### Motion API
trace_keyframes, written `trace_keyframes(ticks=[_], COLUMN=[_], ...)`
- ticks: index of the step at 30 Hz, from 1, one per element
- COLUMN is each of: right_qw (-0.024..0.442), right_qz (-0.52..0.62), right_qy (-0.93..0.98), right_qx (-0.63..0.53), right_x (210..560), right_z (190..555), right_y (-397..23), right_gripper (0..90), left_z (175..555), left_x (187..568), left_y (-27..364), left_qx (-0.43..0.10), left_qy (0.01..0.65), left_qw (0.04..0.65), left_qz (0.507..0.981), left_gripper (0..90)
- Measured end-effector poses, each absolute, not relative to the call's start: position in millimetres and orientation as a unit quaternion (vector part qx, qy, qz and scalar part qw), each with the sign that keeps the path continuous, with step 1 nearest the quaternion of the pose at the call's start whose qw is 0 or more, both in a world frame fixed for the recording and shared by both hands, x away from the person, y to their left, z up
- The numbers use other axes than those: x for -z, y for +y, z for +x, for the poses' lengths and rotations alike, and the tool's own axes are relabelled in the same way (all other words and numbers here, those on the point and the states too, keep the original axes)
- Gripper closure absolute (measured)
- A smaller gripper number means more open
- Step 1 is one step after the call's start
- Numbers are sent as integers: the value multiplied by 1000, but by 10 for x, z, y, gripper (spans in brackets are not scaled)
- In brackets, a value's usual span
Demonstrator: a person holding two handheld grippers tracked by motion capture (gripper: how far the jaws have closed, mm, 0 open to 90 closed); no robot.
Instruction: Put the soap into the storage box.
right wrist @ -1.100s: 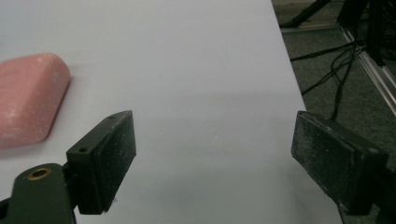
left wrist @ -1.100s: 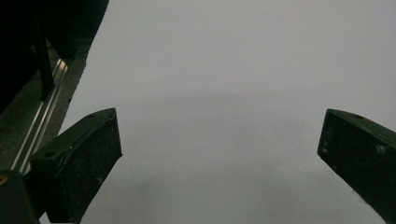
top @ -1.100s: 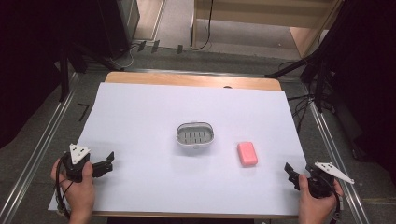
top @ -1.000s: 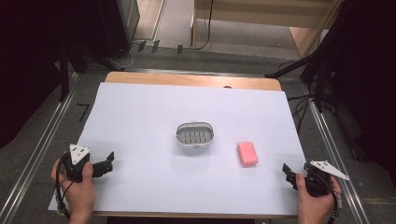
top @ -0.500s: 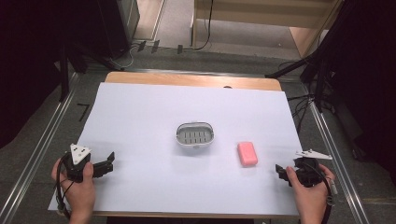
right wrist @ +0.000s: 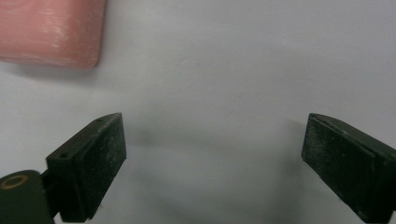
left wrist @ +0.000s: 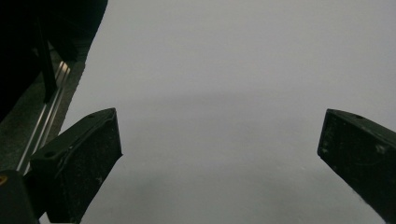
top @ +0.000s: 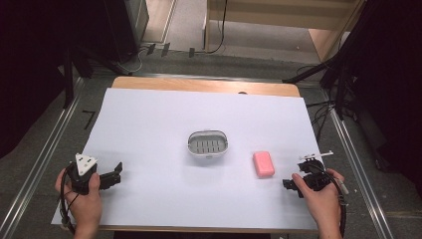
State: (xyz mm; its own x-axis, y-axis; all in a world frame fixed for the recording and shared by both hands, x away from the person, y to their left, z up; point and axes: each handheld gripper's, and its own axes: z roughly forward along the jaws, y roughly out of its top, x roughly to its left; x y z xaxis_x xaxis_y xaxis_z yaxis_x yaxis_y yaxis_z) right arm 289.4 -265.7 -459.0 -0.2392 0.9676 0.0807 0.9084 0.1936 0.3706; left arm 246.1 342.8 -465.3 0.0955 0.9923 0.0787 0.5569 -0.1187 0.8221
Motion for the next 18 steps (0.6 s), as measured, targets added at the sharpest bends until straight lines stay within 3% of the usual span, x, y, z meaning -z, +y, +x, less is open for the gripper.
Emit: trace_keyframes(ticks=[18], right_qw=[46], right_qz=[610], right_qy=[771], right_qx=[-178], right_x=[4455], right_z=[2958], right_y=[-2250], right_gripper=[48], left_z=[2461], left_x=[4653], left_y=[3430], left_qx=[-339], left_qy=[582], left_qw=[322], left_qz=[666], left_gripper=[0])
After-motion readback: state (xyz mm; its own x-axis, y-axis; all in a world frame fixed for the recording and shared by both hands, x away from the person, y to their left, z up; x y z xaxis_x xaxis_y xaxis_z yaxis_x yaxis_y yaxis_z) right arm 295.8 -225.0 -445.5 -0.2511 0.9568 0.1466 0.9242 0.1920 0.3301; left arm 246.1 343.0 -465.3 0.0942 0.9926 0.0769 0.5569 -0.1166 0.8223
